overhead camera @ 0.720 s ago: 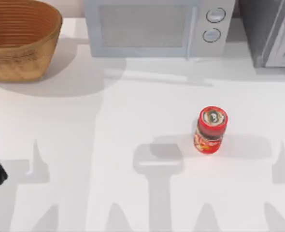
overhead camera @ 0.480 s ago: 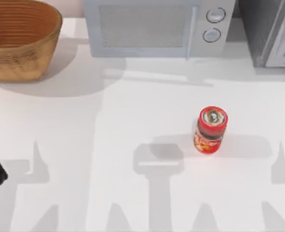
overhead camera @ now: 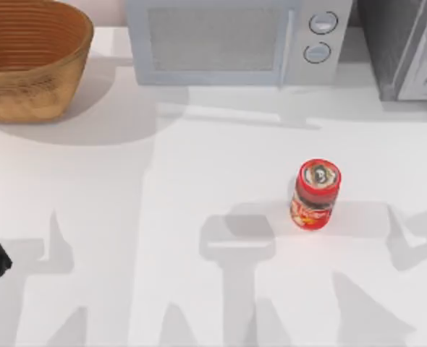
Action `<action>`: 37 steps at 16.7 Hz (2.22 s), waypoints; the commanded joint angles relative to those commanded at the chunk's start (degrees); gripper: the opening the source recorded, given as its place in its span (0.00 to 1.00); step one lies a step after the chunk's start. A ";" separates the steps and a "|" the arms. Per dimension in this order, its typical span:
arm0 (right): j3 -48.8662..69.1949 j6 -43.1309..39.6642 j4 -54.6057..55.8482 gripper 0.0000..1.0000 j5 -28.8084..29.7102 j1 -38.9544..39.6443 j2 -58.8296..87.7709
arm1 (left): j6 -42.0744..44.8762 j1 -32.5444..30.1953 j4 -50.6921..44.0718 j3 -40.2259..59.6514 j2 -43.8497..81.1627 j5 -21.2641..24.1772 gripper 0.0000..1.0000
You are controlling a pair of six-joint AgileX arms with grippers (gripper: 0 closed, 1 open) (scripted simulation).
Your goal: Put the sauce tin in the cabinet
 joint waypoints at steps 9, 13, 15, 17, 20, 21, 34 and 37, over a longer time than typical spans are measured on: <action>20.24 -19.03 6.52 1.00 -33.08 -3.89 48.68 | 0.00 0.00 0.00 0.00 0.00 0.00 1.00; 29.20 -29.41 9.29 1.00 -47.89 -3.32 70.63 | 0.00 0.00 0.00 0.00 0.00 0.00 1.00; 33.23 -34.48 10.51 1.00 -54.49 -2.52 80.56 | 0.00 0.00 0.00 0.00 0.00 0.00 1.00; 36.82 -39.21 11.59 1.00 -60.18 -1.52 89.38 | 0.00 0.00 0.00 0.00 0.00 0.00 1.00; 41.11 -45.11 12.90 1.00 -66.41 0.07 99.67 | 0.00 0.00 0.00 0.00 0.00 0.00 1.00; 42.20 -46.66 13.24 1.00 -67.86 0.54 102.23 | 0.00 0.00 0.00 0.00 0.00 0.00 1.00; 44.33 -44.76 19.92 1.00 -70.53 1.20 108.28 | 0.00 0.00 0.00 0.00 0.00 0.00 1.00; 44.47 -37.02 29.88 1.00 -70.67 1.06 110.58 | 0.00 0.00 0.00 0.00 0.00 0.00 1.00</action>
